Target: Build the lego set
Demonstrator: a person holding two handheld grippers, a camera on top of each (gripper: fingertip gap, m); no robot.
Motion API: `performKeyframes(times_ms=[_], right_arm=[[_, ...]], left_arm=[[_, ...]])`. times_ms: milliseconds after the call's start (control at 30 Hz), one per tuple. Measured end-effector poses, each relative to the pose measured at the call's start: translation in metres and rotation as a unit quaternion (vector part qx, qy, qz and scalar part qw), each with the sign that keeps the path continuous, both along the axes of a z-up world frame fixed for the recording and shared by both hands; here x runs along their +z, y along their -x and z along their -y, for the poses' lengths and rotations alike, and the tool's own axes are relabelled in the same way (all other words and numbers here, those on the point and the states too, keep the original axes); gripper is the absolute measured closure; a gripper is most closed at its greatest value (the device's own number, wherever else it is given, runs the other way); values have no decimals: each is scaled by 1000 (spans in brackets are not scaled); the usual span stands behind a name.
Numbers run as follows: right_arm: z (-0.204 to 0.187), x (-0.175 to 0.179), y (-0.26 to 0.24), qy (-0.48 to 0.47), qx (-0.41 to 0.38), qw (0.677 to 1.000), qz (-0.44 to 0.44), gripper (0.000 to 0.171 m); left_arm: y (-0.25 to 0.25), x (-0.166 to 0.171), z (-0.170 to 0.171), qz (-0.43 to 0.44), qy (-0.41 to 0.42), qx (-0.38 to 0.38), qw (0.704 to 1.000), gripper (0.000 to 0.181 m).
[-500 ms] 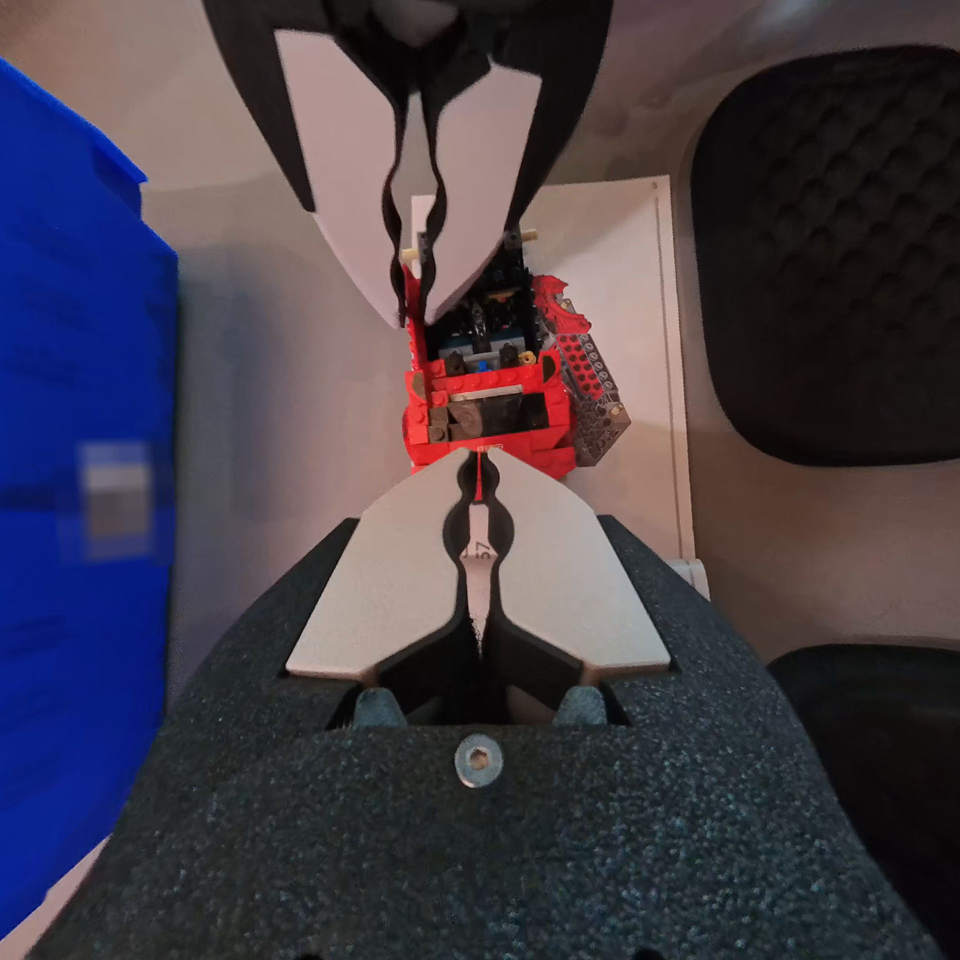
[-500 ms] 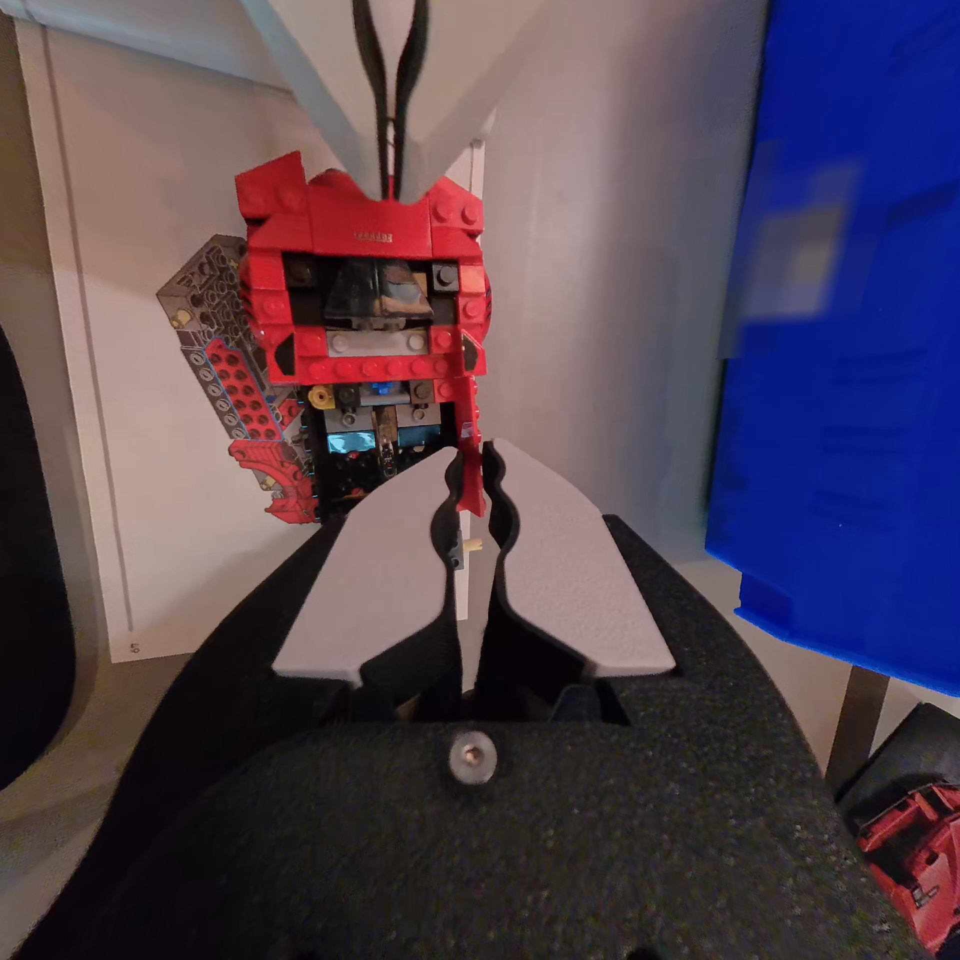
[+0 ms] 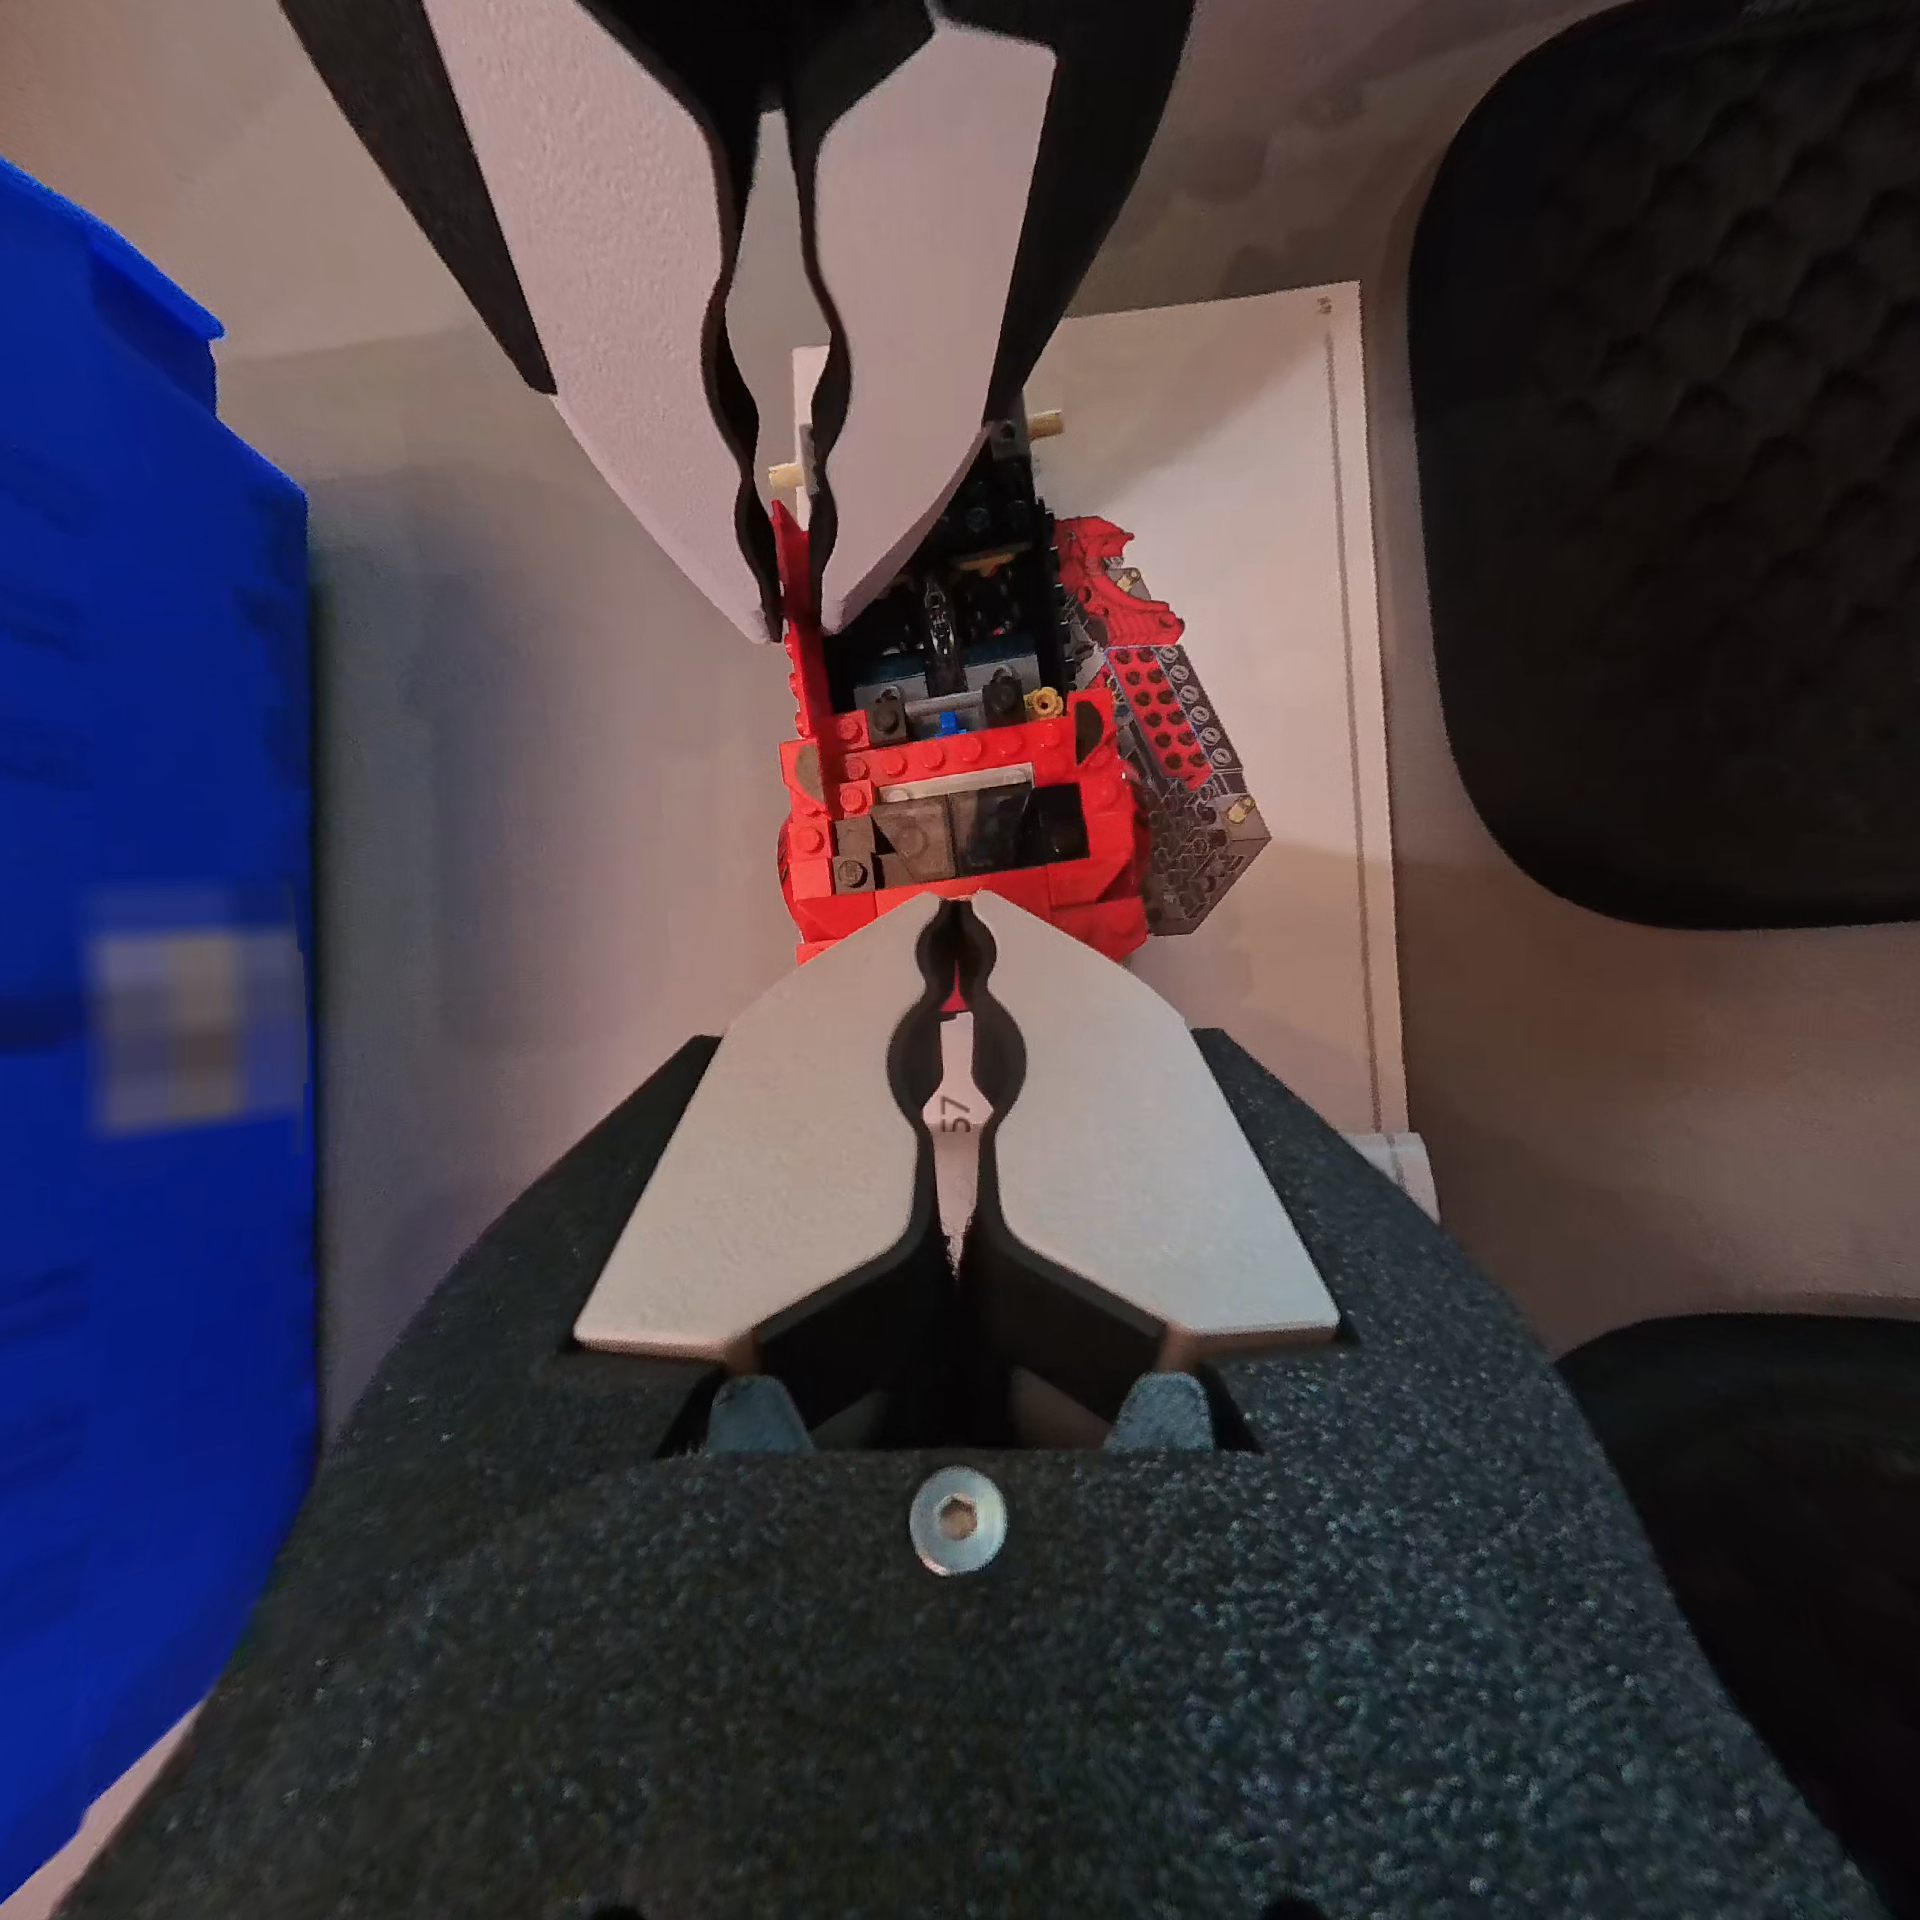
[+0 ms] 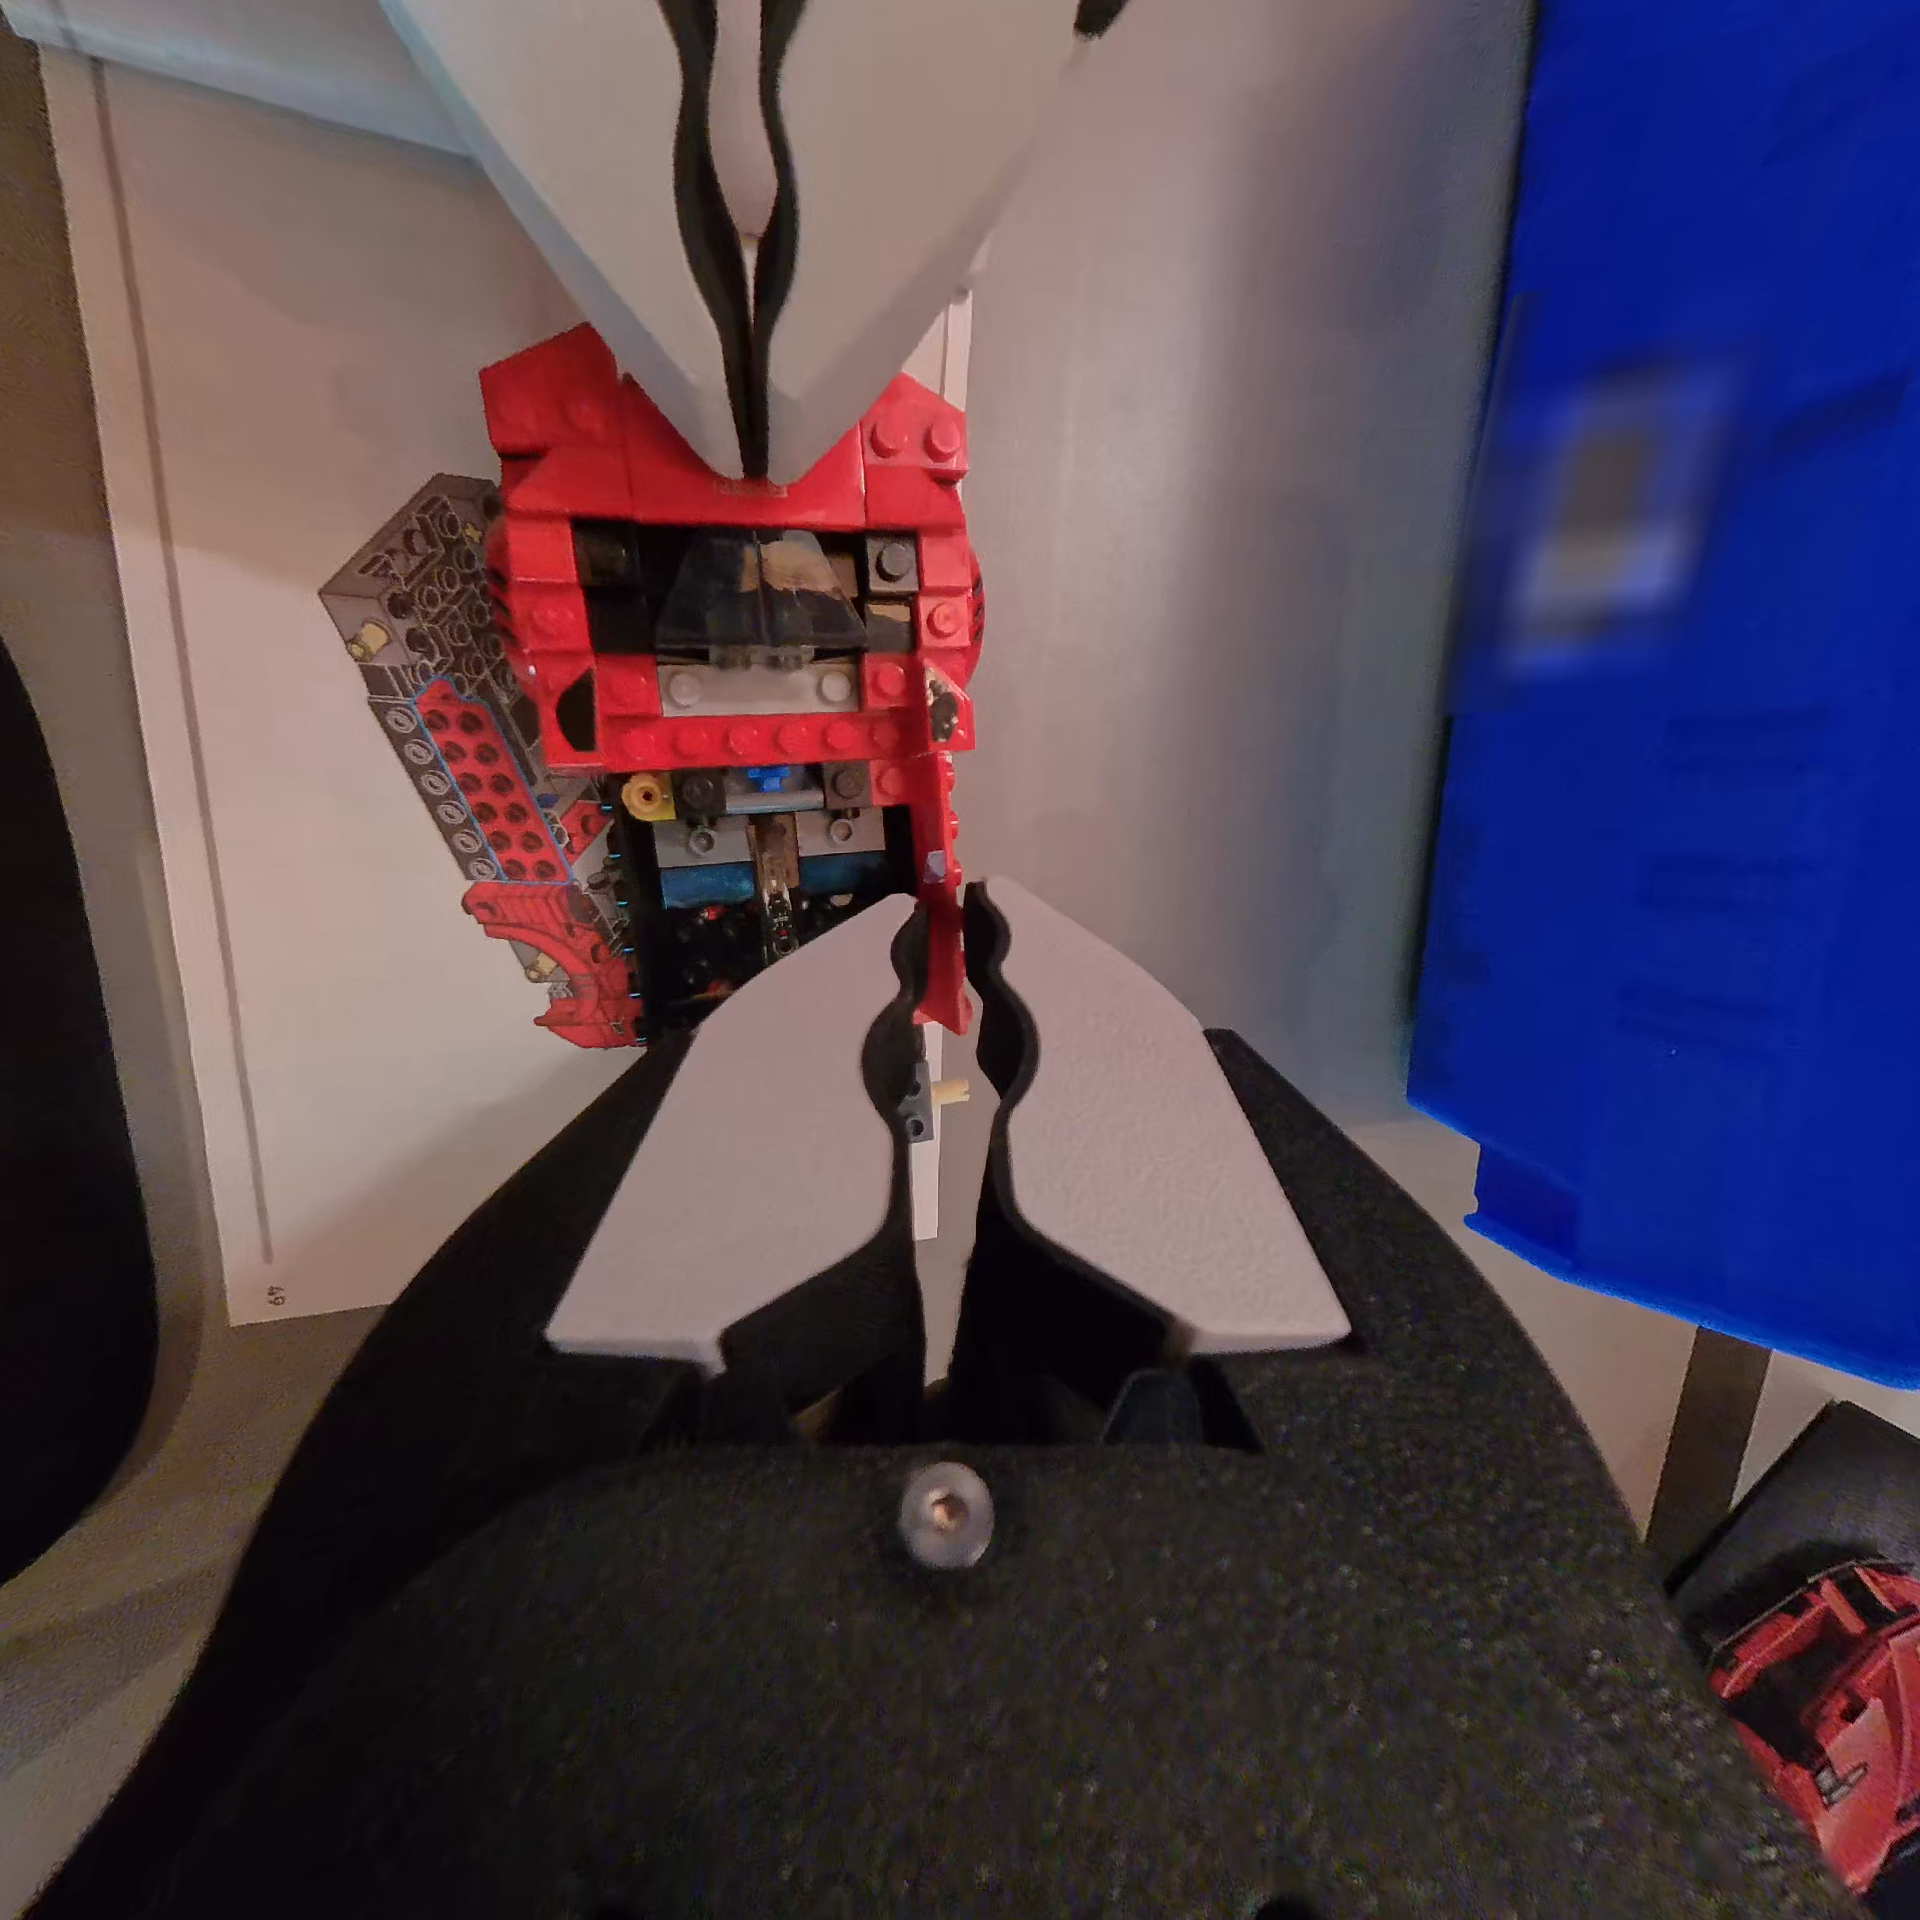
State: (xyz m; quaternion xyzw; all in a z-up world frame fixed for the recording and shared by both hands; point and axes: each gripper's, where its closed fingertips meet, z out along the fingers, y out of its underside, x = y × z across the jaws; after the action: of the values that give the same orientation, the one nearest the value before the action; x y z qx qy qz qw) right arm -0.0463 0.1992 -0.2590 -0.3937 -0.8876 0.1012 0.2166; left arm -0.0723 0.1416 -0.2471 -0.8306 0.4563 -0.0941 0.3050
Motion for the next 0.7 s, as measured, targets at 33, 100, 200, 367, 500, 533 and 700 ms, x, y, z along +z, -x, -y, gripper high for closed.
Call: performKeyframes(times_ms=[33, 100, 200, 367, 500, 533, 700], right_arm=[[0, 0, 0, 0, 0, 1000, 0, 165], [1, 0, 0, -2, -1, 1000, -1, 165], [1, -1, 0, -4, -3, 1000, -3, 165], [1, -2, 0, -9, -8, 1000, -4, 163], [2, -1, -1, -19, -8, 1000, -15, 164], [2, -1, -1, -22, -9, 1000, -18, 164], [3, 0, -2, -39, -14, 998, -40, 164]], left_arm=[[0, 0, 0, -8, -2, -3, 1000, 181], [0, 0, 0, -15, -2, -5, 1000, 181], [0, 0, 0, -19, -2, -6, 1000, 181], [0, 0, 0, -21, -5, -2, 1000, 181], [0, 0, 0, -23, -7, -2, 1000, 181], [0, 0, 0, -23, -7, -2, 1000, 181], [0, 0, 0, -24, -9, -1, 1000, 181]])
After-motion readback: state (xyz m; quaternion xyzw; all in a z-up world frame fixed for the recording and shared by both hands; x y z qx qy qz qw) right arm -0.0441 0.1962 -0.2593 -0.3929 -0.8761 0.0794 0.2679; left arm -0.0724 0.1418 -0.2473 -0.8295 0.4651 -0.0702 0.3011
